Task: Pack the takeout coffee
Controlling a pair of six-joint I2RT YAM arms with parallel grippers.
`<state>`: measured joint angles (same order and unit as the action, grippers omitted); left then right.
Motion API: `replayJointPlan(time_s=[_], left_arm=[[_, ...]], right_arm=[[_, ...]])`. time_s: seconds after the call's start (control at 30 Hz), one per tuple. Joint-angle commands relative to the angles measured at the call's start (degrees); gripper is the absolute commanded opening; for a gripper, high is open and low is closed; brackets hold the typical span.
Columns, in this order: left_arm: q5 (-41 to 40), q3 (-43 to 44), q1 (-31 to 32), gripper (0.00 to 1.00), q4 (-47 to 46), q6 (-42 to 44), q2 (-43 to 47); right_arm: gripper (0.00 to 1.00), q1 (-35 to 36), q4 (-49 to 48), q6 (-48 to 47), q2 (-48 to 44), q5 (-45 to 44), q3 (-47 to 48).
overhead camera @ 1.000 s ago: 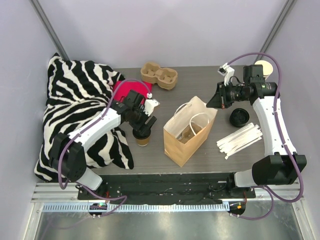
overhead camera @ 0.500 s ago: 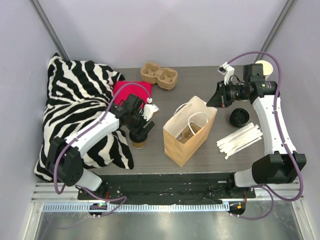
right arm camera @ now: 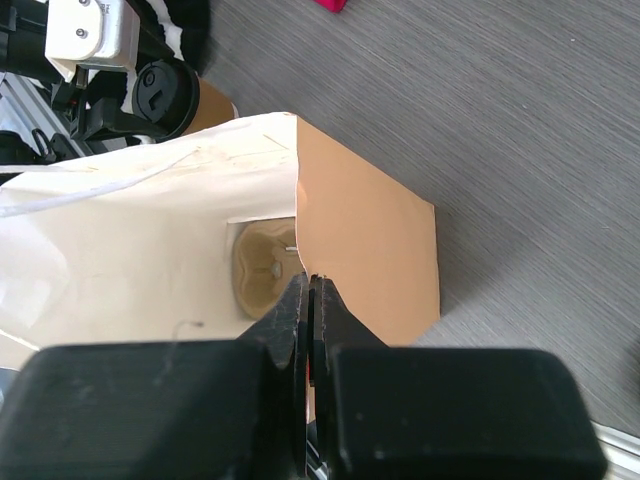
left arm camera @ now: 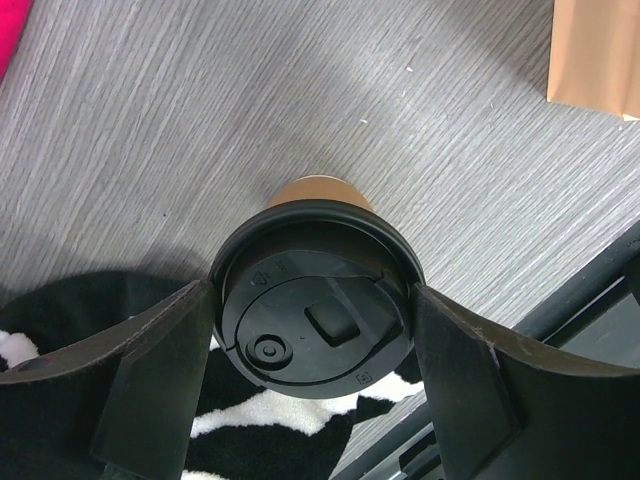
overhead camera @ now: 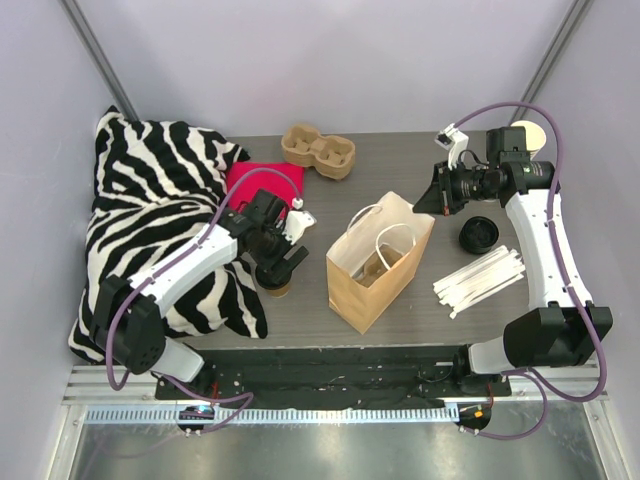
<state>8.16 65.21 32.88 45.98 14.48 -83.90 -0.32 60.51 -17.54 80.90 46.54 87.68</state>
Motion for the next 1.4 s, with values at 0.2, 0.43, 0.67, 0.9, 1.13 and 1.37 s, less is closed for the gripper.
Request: replayJointPlan(time_s=[0.2, 0.43, 0.67, 0.9, 1.13, 1.37], left_arm=[[-0.96, -0.43, 0.08, 0.82, 1.05, 0.99, 2.16], [-1.75, -1.66, 0.08, 0.78, 0.26, 1.25, 1.02], [-0.52, -0.79, 0.08, 0.53, 1.75, 1.17, 0.93], [1.49, 5.88, 0.08, 0.32, 6.92, 0.20, 3.21], [6.94, 21.95, 0.08, 0.17, 15.36, 0.01, 5.50], [14.86, 55.61, 0.16, 0.15, 27.93, 1.17, -0.90]], right_arm=[[0.01, 0.32, -0.48, -0.74, -0.22, 0.21, 2.32], [0.01, 0.32, -0.66, -0.65, -0.22, 0.13, 2.32], [0.01, 0.32, -0.92, -0.65, -0.31, 0.48, 2.15], [0.01, 2.07, -1.53, -0.04, -0.83, 1.18, 1.79], [0.01, 3.74, -3.20, 1.10, -2.85, 1.09, -0.31], [0.01, 6.91, -3.82, 1.54, -4.61, -0.75, -0.32]])
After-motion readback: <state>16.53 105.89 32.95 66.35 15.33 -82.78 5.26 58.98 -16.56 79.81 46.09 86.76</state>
